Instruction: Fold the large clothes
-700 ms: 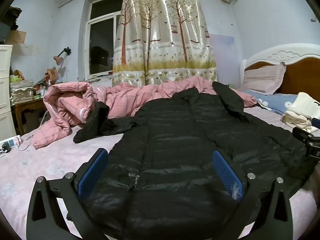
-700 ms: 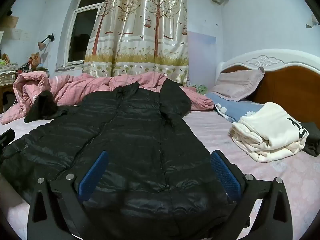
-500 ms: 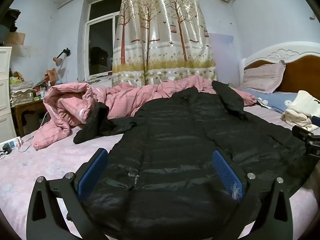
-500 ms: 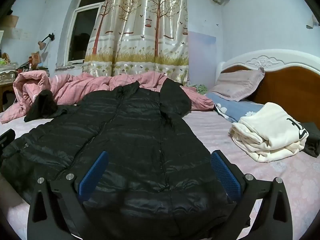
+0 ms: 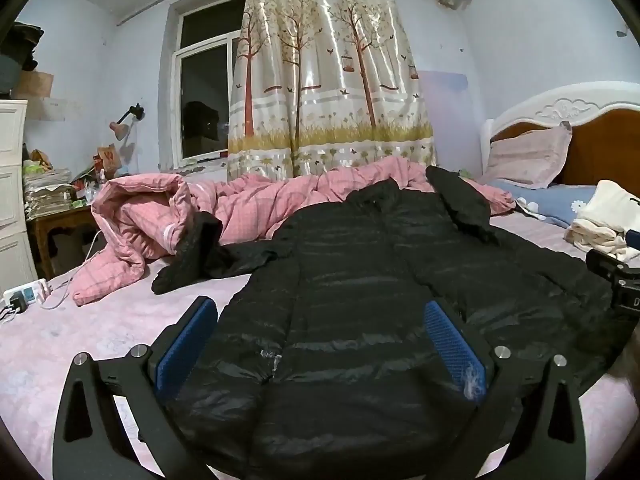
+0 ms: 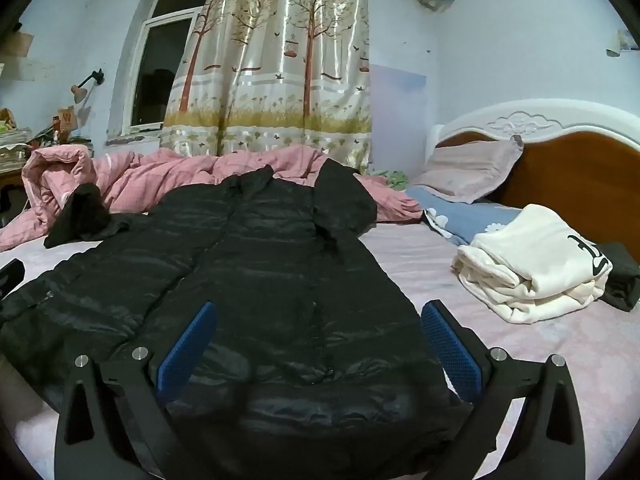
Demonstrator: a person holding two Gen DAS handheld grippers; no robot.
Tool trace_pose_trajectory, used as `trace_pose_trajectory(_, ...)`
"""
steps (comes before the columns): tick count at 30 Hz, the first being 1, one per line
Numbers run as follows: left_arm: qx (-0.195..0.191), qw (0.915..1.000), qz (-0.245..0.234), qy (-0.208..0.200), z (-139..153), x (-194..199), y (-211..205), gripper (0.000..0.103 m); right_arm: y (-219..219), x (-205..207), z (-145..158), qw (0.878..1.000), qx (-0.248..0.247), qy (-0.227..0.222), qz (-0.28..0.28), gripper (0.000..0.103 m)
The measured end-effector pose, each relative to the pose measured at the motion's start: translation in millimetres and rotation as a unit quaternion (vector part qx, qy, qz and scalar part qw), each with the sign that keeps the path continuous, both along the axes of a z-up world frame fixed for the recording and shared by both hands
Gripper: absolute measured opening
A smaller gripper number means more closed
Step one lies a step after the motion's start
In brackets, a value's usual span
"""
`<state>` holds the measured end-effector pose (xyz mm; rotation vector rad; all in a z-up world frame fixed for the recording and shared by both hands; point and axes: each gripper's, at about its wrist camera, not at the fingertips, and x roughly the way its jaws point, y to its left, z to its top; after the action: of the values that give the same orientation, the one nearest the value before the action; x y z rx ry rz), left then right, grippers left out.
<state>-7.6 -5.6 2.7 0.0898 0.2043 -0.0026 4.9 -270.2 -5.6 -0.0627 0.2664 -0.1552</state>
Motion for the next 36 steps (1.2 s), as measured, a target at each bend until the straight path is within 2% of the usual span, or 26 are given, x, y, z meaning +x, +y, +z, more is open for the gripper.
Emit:
trace_pose_trajectory(8, 0.006, 0.9999, -0.002, 0.009, -1, 3, -2, 0.103, 1, 1, 0, 1.000, -0.001, 0.004, 0.004, 0.103)
trace_pose_trajectory(27, 0.042, 0.9991, 0.001, -0.012, -3, -3, -13, 0.103, 7, 2, 1, 1.000, -0.005, 0.012, -0.005, 0.103)
trace_pose_trajectory(36, 0.044, 0.9989, 0.002, -0.014, -2, -4, -14, 0.103, 6, 3, 1, 1.000, -0.004, 0.012, -0.006, 0.103)
